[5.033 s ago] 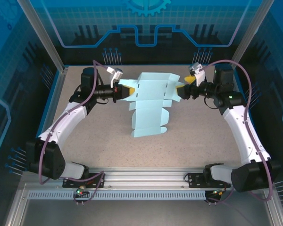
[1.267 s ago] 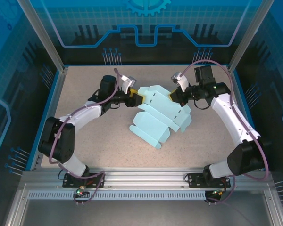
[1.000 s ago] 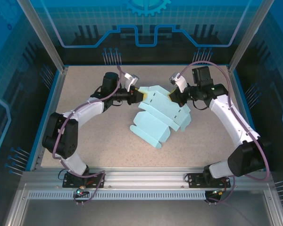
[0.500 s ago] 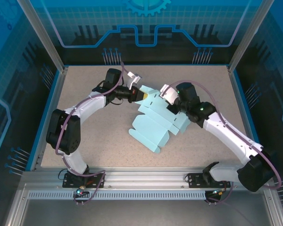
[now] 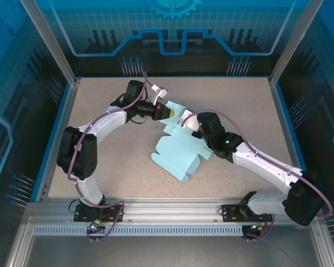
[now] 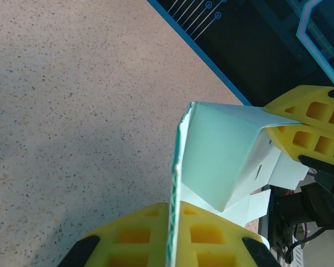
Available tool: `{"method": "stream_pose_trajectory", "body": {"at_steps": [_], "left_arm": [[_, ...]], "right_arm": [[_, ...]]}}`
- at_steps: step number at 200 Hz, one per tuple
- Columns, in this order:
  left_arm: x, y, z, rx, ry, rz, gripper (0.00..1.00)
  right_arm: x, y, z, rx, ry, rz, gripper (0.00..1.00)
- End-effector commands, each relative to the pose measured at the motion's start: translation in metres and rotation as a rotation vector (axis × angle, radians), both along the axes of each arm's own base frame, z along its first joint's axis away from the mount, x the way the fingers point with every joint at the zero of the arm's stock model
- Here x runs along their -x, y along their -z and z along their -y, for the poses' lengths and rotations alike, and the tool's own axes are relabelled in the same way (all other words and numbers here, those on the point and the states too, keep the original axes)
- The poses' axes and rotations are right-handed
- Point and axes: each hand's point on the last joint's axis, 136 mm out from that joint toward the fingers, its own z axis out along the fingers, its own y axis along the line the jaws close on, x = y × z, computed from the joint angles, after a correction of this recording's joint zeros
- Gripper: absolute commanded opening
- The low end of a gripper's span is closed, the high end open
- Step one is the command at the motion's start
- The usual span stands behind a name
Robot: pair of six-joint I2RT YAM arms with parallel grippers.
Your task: Fold the paper box
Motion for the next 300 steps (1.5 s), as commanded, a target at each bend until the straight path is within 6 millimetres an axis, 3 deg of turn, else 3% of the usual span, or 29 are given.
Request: {"method": "stream_pose_trajectory", "body": {"at_steps": [1,51,85,114,144,188,215,233,271,300], "left_arm": [[-0.011,-0.015,0.005,0.035,-0.011,0.033,0.04],[-0.02,0.006,0.005,0.018,-0.038,0.038,0.18],[-0.028,0.013,0.001,-0.007,-0.086,0.04,0.41],[-0.034,0.016,-0.013,-0.045,-0.227,0.025,0.49],[-0.005,0.005,-0.012,-0.007,-0.324,0.041,0.53],[0.041,0.026,0.016,-0.008,-0.31,0.024,0.54],[0.065,0.028,0.031,-0.016,-0.278,0.051,0.53],[0.072,0.025,0.031,-0.012,-0.282,0.063,0.53],[0.078,0.028,0.027,-0.05,-0.291,0.081,0.53],[0.084,0.027,0.031,-0.05,-0.263,0.09,0.53]], "right_arm": [[0.01,-0.001,-0.003,-0.108,-0.023,-0.079,0.0],[0.017,0.008,0.02,-0.347,0.05,-0.328,0.0],[0.017,0.014,0.033,-0.387,0.109,-0.405,0.0],[0.015,0.02,0.049,-0.402,0.186,-0.455,0.0],[0.017,0.031,0.067,-0.401,0.282,-0.492,0.0],[0.037,0.034,0.084,-0.361,0.367,-0.585,0.0],[0.044,0.037,0.108,-0.301,0.468,-0.585,0.0],[0.042,0.041,0.12,-0.304,0.511,-0.592,0.0],[0.026,0.046,0.123,-0.316,0.544,-0.618,0.0],[0.008,0.052,0.107,-0.377,0.505,-0.645,0.0]]}}
